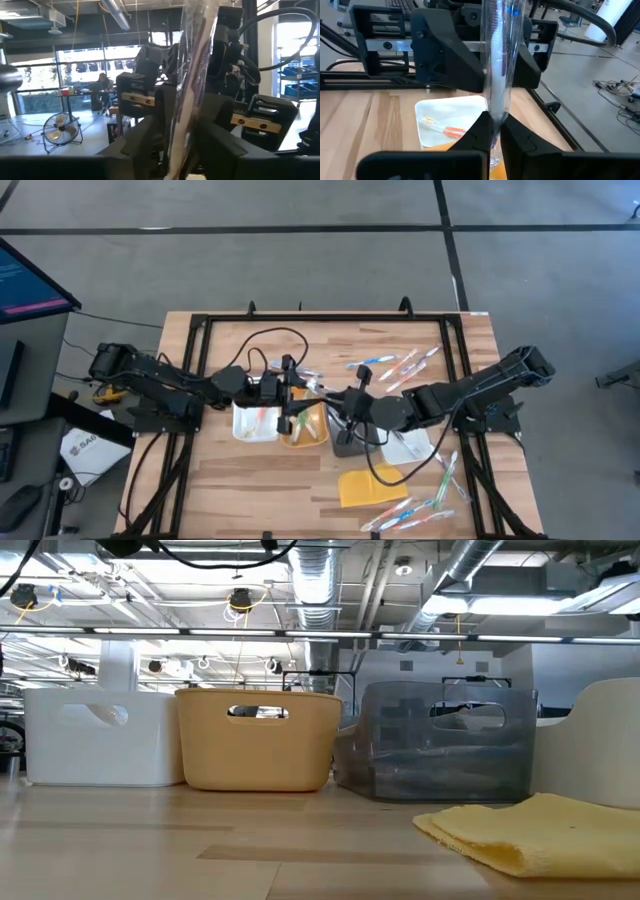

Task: Pick & Place Toothbrushes
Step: Put the purple toothbrush into the right white bin

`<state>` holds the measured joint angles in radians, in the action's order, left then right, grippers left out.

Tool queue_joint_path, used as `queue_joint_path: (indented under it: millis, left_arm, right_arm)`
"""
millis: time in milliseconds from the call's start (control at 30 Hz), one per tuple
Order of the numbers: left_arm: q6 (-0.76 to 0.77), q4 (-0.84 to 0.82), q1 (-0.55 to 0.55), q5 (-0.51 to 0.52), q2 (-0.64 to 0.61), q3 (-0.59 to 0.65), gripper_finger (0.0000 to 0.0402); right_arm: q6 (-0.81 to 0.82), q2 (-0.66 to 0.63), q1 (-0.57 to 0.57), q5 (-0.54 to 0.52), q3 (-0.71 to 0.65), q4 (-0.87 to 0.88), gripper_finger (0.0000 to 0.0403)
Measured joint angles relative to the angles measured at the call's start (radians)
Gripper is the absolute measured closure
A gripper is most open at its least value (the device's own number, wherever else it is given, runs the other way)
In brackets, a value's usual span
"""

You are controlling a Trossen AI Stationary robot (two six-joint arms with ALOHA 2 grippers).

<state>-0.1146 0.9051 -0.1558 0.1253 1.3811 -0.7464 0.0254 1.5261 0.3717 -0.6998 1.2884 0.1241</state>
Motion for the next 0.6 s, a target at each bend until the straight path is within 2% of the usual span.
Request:
queue_joint_path:
  millis: [233,400,600]
  left_arm:
    - [0.001,-0.041,0.0,0.001,0.0,0.0,0.0383]
    - [0.0,-0.042,0.0,0.002,0.0,0.0,0.0391]
    - [-0.016,-0.047,0.0,0.002,0.0,0.0,0.0391]
  right_arm:
    - [0.018,0.0,-0.003,0.024,0.0,-0.007,0.0333]
    - [0.019,0.0,-0.003,0.024,0.0,-0.007,0.029]
    - [0.048,0.0,-0.001,0.023,0.0,0.003,0.0213]
